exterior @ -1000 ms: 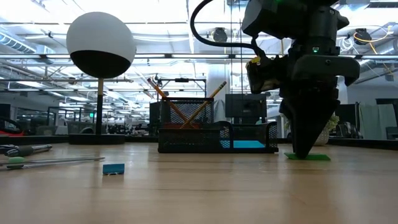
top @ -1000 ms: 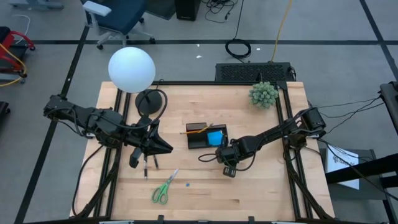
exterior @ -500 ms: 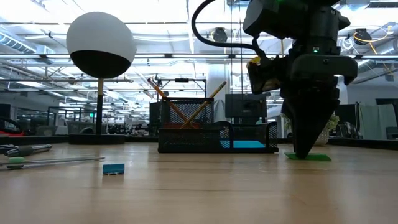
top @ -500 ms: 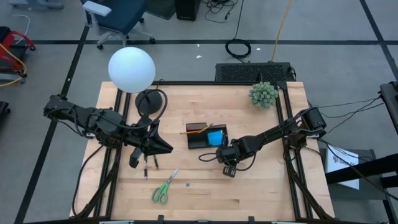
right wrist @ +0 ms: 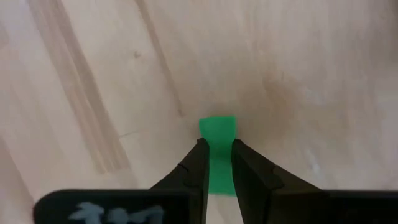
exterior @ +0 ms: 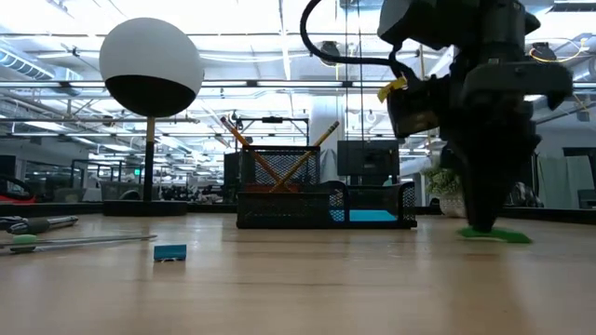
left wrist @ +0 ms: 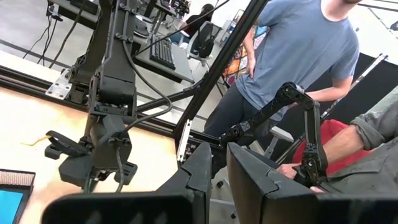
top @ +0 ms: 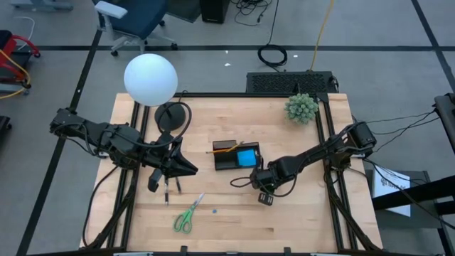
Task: Pick and place office supplies into organizer
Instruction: Put the green eraser into the desk organizer
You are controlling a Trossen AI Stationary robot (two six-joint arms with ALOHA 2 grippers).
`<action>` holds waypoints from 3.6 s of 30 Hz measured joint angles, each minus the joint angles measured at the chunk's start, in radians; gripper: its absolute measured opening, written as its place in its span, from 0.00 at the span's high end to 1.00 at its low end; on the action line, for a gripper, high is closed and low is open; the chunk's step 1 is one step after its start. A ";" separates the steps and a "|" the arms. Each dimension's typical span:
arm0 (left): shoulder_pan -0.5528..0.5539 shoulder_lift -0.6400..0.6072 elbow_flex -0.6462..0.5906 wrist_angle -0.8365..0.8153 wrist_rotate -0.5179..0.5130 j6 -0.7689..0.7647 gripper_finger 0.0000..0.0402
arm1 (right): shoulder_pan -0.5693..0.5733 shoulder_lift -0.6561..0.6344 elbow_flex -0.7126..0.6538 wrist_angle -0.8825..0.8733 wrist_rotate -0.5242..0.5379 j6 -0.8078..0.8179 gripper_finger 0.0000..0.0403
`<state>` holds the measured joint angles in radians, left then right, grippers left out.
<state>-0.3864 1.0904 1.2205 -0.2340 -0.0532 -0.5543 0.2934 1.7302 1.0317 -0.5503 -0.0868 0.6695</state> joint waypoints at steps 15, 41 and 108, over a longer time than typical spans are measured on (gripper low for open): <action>0.000 0.000 0.000 0.000 0.000 0.000 0.88 | 0.003 -0.061 0.002 -0.028 0.030 0.036 0.89; 0.000 0.000 0.000 0.000 0.000 0.000 0.88 | 0.002 -0.209 0.005 0.174 0.039 0.160 0.89; 0.000 0.000 0.000 0.000 0.000 0.000 0.88 | -0.273 -0.196 -0.035 0.685 0.167 -0.144 0.89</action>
<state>-0.3866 1.0904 1.2205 -0.2337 -0.0532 -0.5541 0.0208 1.5341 0.9965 0.1347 0.0805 0.5259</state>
